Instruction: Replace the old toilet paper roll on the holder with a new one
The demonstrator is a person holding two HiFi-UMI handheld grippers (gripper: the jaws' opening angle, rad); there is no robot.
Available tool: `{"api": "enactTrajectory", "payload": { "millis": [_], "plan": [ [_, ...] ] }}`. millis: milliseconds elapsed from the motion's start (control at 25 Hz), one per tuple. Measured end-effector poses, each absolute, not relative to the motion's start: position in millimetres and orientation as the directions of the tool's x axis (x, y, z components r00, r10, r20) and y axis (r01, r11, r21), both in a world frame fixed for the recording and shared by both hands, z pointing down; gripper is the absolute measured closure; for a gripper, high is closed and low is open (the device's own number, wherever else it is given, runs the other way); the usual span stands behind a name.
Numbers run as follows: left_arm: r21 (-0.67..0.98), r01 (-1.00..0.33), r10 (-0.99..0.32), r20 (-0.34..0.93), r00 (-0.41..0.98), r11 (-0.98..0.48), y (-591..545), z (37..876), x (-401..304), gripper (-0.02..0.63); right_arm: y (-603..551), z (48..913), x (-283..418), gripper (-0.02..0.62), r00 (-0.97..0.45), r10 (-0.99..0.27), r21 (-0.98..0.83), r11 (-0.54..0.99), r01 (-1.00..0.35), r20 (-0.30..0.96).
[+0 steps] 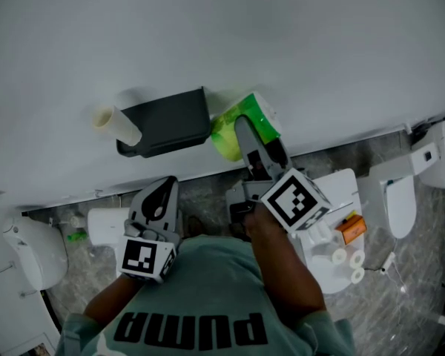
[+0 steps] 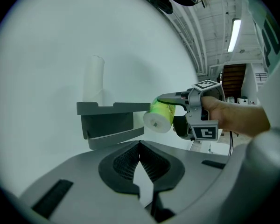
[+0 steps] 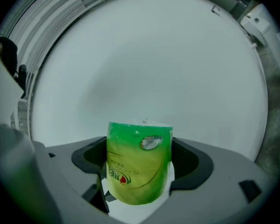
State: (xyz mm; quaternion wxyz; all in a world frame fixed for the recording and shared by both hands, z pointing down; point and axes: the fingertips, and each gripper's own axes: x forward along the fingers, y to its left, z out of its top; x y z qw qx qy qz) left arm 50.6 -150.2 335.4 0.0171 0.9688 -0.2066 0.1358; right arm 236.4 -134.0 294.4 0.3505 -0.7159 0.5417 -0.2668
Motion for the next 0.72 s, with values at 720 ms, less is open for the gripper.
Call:
{"api": "enactTrajectory", "payload": {
  "millis": [720],
  "plan": [
    [-0.027, -0.411, -0.405, 0.239, 0.883, -0.911, -165, 331, 33, 0.603, -155, 337, 221, 0.181, 0.274, -0.962, -0.951, -0.062, -0.302, -0.024]
  ]
}}
